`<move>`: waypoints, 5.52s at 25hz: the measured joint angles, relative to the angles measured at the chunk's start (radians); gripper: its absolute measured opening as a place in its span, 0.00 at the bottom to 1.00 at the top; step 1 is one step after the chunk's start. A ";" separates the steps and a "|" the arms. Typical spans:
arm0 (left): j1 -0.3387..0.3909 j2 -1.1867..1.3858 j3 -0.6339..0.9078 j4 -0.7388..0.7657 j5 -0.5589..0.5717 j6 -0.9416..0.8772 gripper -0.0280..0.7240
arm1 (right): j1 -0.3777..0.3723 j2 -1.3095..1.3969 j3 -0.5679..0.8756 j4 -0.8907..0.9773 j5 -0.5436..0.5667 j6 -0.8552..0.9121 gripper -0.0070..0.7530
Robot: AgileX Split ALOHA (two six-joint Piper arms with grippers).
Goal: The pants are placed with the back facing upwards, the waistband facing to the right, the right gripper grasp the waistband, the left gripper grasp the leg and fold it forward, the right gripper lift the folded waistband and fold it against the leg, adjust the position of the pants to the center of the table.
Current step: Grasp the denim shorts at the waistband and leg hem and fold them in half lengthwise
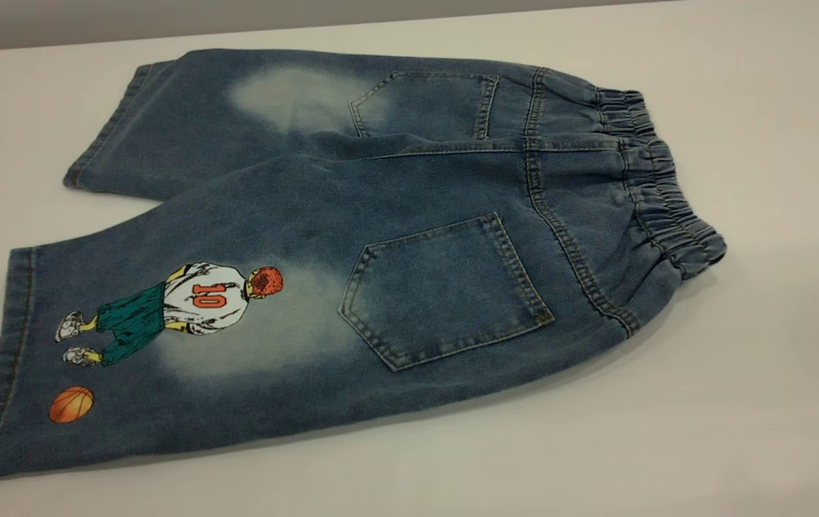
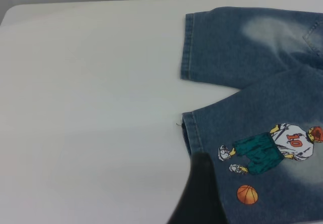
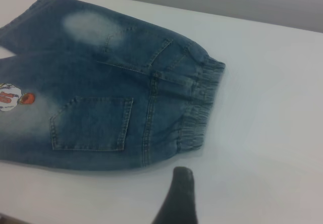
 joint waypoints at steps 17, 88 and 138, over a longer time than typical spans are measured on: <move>0.000 0.000 0.000 0.000 0.000 0.000 0.75 | 0.000 0.000 0.000 0.000 0.000 0.000 0.79; -0.010 1.068 -0.170 -0.421 -0.768 0.118 0.75 | 0.001 1.030 -0.258 0.652 -0.302 -0.310 0.77; -0.010 1.129 -0.170 -0.421 -0.807 0.135 0.75 | -0.279 2.027 -0.203 1.184 -0.214 -1.006 0.77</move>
